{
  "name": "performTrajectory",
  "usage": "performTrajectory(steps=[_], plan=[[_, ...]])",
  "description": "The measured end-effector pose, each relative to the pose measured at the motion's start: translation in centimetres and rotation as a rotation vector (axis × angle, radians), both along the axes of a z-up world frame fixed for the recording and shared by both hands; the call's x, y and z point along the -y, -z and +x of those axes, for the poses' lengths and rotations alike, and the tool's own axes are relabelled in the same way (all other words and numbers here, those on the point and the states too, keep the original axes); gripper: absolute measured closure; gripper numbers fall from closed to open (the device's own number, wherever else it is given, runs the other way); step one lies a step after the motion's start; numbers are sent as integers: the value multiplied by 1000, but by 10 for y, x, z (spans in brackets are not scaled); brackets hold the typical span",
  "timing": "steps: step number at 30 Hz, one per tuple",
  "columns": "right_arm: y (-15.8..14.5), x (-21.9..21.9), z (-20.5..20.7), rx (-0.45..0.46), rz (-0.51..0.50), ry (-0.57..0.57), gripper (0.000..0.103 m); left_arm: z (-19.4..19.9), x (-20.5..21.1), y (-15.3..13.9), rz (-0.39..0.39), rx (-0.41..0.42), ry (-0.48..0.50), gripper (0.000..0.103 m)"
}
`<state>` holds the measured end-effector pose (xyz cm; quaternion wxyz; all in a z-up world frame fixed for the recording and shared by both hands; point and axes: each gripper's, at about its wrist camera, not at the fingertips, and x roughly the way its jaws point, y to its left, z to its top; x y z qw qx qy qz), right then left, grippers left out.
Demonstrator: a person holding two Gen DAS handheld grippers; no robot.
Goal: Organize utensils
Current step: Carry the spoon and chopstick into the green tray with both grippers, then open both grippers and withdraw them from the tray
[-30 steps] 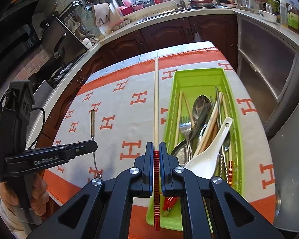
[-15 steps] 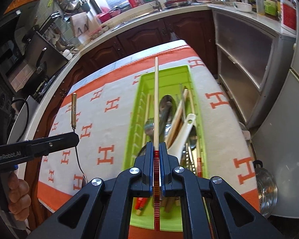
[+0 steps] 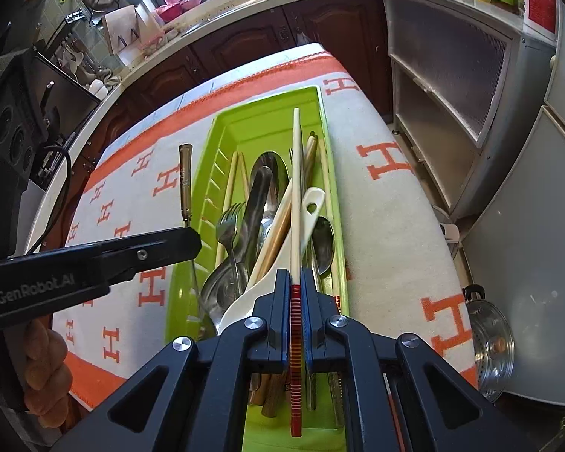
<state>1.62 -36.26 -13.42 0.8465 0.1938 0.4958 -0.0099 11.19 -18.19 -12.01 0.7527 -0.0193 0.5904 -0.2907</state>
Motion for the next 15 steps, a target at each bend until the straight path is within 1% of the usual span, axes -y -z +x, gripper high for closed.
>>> performTrajectory(steps=[2,3,6,8,9,10,11,12,13,15], plan=[[5,-1,4,-14,6,-13,97,0,-1,3,6,3,-2,101],[7,-1,6,-17,8,-17,94,1,0,4,6,6,0,101],[6,-3,7,-5,12,-25,82,-4,-3,-1,16,35,22,100],[2,-4,4,15,14,-27,80,-10,-6,-7,29,67,38,94],[-2,-5,2,22,12,-27,79,-13,-7,-10,34,79,42,84],[-5,-6,1,30,13,-28,78,-15,-8,-13,37,90,44,70],[-7,-7,-1,33,16,-29,78,-20,-12,-18,39,111,45,63],[-9,-8,-1,37,19,-30,78,-23,-15,-21,38,126,44,53],[-11,-9,-2,41,22,-31,78,-28,-19,-26,39,151,44,50],[-16,-11,-5,48,19,-36,78,-35,-25,-33,49,184,52,50]])
